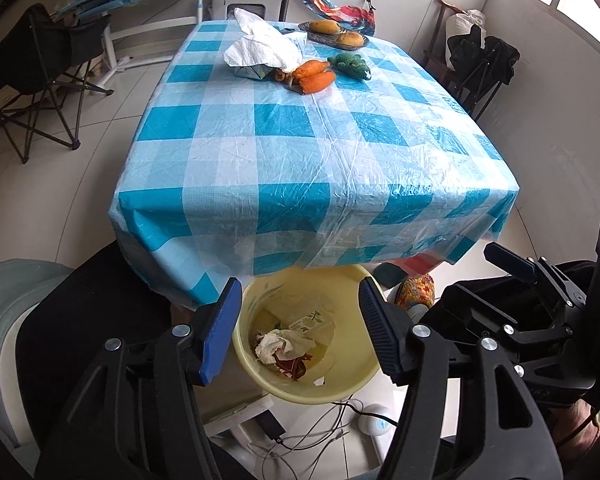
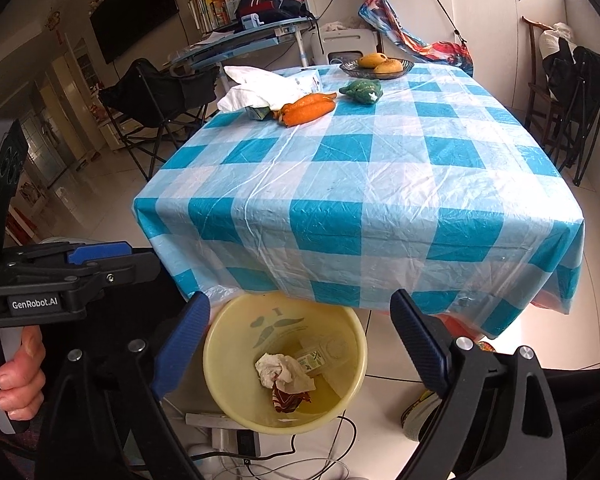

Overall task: Collect trash
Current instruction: 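Lower the crumpled plastic bag into the yellow bucket and open the left gripper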

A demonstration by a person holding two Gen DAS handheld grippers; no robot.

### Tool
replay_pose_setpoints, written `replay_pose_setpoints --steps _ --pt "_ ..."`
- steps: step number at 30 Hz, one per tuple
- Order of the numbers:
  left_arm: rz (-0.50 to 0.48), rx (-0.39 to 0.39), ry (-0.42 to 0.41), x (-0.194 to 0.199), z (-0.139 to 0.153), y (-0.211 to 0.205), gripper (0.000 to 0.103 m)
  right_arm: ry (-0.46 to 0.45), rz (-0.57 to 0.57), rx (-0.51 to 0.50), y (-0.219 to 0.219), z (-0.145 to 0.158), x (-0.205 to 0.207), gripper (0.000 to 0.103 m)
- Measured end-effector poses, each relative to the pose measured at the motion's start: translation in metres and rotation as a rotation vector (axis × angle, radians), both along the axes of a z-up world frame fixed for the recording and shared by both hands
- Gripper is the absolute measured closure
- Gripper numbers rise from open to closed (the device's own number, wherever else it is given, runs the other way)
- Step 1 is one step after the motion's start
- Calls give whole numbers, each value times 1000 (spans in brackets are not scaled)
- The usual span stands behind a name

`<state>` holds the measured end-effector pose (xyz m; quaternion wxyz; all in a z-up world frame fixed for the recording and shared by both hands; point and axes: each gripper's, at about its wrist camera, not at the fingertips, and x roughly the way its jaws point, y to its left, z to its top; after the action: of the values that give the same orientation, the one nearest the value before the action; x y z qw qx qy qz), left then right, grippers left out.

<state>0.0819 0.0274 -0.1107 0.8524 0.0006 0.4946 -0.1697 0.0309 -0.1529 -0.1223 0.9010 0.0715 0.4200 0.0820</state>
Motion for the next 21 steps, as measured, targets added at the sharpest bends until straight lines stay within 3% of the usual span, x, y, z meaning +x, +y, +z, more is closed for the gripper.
replay_pose_setpoints --steps 6,10,16,21 --pt "77 10 -68 -2 16 17 36 -58 -61 -101 -1 11 -4 10" --pt "128 -3 -120 -4 29 33 30 -62 -77 -116 -5 14 -2 9" --pt "187 -27 -117 -3 29 52 29 -65 -88 -183 -1 16 -3 9" --pt "194 -1 -116 -6 24 54 28 -56 -119 -280 4 14 -1 7"
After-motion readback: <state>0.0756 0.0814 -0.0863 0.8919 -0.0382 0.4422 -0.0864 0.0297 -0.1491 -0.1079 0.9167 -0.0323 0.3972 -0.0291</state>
